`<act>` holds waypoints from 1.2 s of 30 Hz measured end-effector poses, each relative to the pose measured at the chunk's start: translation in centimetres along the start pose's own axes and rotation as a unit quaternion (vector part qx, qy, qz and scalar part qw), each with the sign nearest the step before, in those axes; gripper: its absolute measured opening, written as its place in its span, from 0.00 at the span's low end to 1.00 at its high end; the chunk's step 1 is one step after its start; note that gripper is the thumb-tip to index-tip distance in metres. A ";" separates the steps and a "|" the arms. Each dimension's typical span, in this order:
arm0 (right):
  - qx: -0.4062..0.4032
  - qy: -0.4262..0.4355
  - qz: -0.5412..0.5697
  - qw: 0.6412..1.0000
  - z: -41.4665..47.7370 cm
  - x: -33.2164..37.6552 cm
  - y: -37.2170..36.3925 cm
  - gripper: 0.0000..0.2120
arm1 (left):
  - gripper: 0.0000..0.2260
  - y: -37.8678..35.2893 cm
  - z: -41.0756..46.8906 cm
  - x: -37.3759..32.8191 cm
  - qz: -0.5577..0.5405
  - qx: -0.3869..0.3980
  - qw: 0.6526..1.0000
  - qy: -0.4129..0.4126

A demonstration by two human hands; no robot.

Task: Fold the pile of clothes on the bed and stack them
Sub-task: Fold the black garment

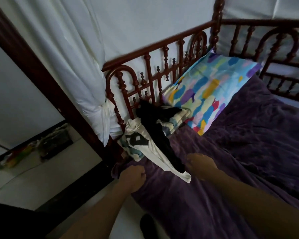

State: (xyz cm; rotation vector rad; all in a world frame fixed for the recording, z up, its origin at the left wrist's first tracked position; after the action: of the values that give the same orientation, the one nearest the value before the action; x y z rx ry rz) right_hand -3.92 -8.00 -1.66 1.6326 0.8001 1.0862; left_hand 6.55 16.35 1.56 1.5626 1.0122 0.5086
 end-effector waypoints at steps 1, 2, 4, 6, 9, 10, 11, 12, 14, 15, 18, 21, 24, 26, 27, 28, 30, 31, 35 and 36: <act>-0.002 -0.003 -0.004 1.000 2.3 0.3 -0.6 0.10 | 0.12 0.1 2.2 1.0 -0.005 0.007 1.000 -0.002; -0.004 -0.005 -0.009 1.000 4.8 0.6 -1.3 0.10 | 0.12 0.3 4.5 2.0 -0.009 0.011 1.000 -0.010; 0.002 -0.015 -0.019 1.000 10.1 1.3 -2.7 0.10 | 0.11 0.5 9.4 4.2 -0.018 0.021 0.999 -0.032; 0.015 -0.045 -0.005 0.999 16.0 2.2 -4.0 0.12 | 0.10 1.0 14.6 6.7 -0.040 0.036 0.998 -0.044; 0.027 -0.077 0.011 0.997 24.9 3.9 -5.5 0.16 | 0.09 1.7 21.4 10.1 -0.081 0.045 0.994 -0.051; 0.024 -0.085 0.017 0.996 27.7 4.6 -5.6 0.17 | 0.10 2.0 23.3 11.1 -0.090 0.050 0.993 -0.050; 0.016 -0.092 0.024 0.995 30.4 5.3 -5.8 0.17 | 0.10 2.1 24.9 12.0 -0.099 0.055 0.992 -0.048; 0.002 -0.099 0.032 0.995 32.8 5.9 -6.0 0.18 | 0.11 2.1 26.4 12.9 -0.104 0.061 0.992 -0.047; -0.021 -0.111 0.039 0.993 37.4 7.0 -6.4 0.25 | 0.11 1.8 29.1 14.5 -0.101 0.072 0.991 -0.047; -0.016 -0.115 0.042 0.992 39.2 7.5 -6.8 0.30 | 0.11 1.6 30.3 15.2 -0.096 0.073 0.992 -0.043; 0.052 -0.148 0.048 0.987 42.6 8.1 -9.8 0.41 | 0.11 0.6 33.4 17.2 -0.094 0.072 0.992 -0.032; 0.072 -0.156 0.041 0.984 43.1 7.5 -12.4 0.22 | 0.11 -0.3 35.4 18.2 -0.091 0.068 0.993 -0.025; 0.020 -0.163 0.067 0.984 41.4 6.5 -12.1 0.16 | 0.11 -0.3 36.7 18.2 -0.092 0.069 0.993 -0.022; -0.043 -0.155 0.071 0.984 38.6 5.9 -10.4 0.15 | 0.11 0.2 37.2 17.3 -0.107 0.069 0.991 -0.026; -0.082 -0.141 0.079 0.984 36.7 5.7 -9.4 0.13 | 0.11 0.6 37.4 16.7 -0.113 0.068 0.991 -0.029; -0.118 -0.116 0.089 0.982 34.5 5.6 -8.6 0.10 | 0.10 0.8 37.6 15.9 -0.113 0.065 0.991 -0.033; -0.157 -0.061 0.090 0.982 29.3 5.2 -8.0 0.08 | 0.10 1.1 37.9 14.1 -0.099 0.062 0.992 -0.049; -0.157 -0.043 0.083 0.983 26.6 5.0 -8.2 0.11 | 0.09 1.0 38.0 13.1 -0.092 0.059 0.992 -0.057; -0.025 -0.096 0.075 0.992 16.5 2.7 -12.0 0.32 | 0.14 -1.3 37.2 7.9 -0.101 0.066 0.986 -0.114; 0.020 -0.097 0.047 0.994 14.6 2.2 -13.1 0.30 | 0.20 -2.4 36.8 6.7 -0.093 0.081 0.984 -0.132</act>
State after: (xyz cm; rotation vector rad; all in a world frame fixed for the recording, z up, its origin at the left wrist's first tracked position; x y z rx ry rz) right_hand 10.34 -7.35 -15.26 1.7928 0.6268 0.9641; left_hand 38.05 0.73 -11.54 1.6098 0.9996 0.0869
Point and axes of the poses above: each hand's wrist, its own z-axis towards the middle knuckle, its own y-axis out of the back of the hand, x = y × z, the point moved 4 cm from there along z, towards the middle knuckle, and after that the axes turned 5 degrees about -x, right-handed, at the moved point
